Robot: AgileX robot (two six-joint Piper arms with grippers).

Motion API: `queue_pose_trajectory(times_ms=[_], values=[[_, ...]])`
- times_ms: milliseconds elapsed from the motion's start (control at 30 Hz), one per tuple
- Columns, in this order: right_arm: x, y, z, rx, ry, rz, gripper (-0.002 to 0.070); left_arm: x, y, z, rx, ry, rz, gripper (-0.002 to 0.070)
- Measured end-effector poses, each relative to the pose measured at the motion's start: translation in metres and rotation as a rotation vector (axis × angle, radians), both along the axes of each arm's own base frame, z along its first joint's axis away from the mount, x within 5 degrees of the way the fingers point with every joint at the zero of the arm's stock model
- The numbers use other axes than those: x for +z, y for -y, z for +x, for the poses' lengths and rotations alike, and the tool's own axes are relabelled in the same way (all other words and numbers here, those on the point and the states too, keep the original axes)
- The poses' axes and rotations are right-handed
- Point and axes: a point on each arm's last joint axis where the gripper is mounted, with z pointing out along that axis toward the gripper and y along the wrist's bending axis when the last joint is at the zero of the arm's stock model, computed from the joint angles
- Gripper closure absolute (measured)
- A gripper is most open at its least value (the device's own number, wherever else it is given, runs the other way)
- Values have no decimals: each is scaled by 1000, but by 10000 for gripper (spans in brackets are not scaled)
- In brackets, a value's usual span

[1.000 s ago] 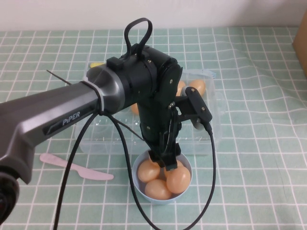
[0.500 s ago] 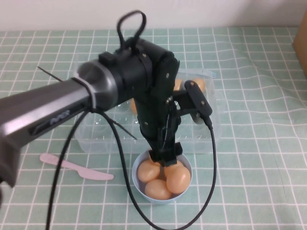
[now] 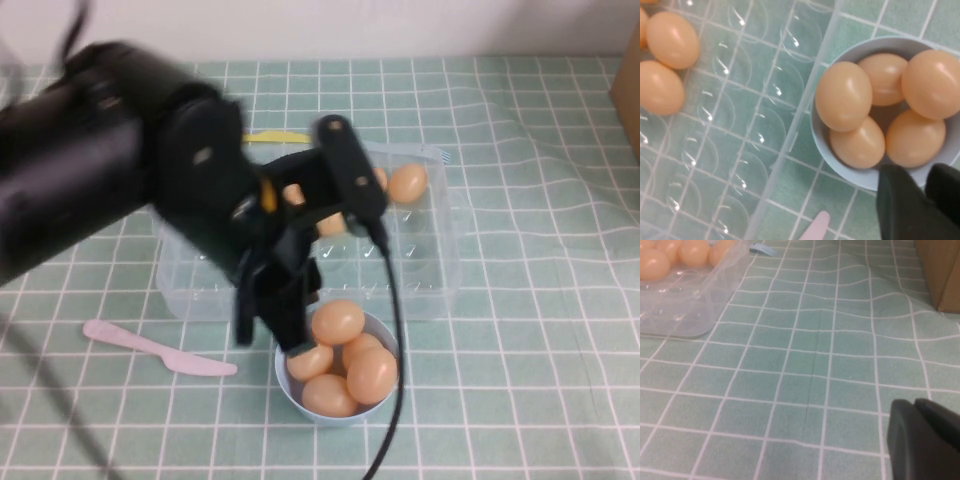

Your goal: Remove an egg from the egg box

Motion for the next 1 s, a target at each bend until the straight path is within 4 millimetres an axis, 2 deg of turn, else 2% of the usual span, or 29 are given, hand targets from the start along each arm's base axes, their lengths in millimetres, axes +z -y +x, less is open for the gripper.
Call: queue_pose_trajectory(times_ms=[67, 167, 333, 467, 600, 767, 1000], values=[[0, 0, 0, 0, 0, 0, 694, 0, -15, -12, 35, 25, -75, 606], [0, 0, 0, 0, 0, 0, 694, 1, -36, -27, 91, 65, -202, 656], [0, 0, 0, 0, 0, 0, 694, 4, -64, -62, 133, 176, -406, 675], [0, 0, 0, 0, 0, 0, 694, 16, -84, -86, 184, 287, -604, 676], [0, 0, 0, 0, 0, 0, 694, 23, -100, -104, 255, 335, -781, 676], [0, 0, 0, 0, 0, 0, 694, 25, -105, -111, 269, 343, -826, 676], [0, 0, 0, 0, 0, 0, 694, 19, -101, -106, 267, 331, -798, 677]])
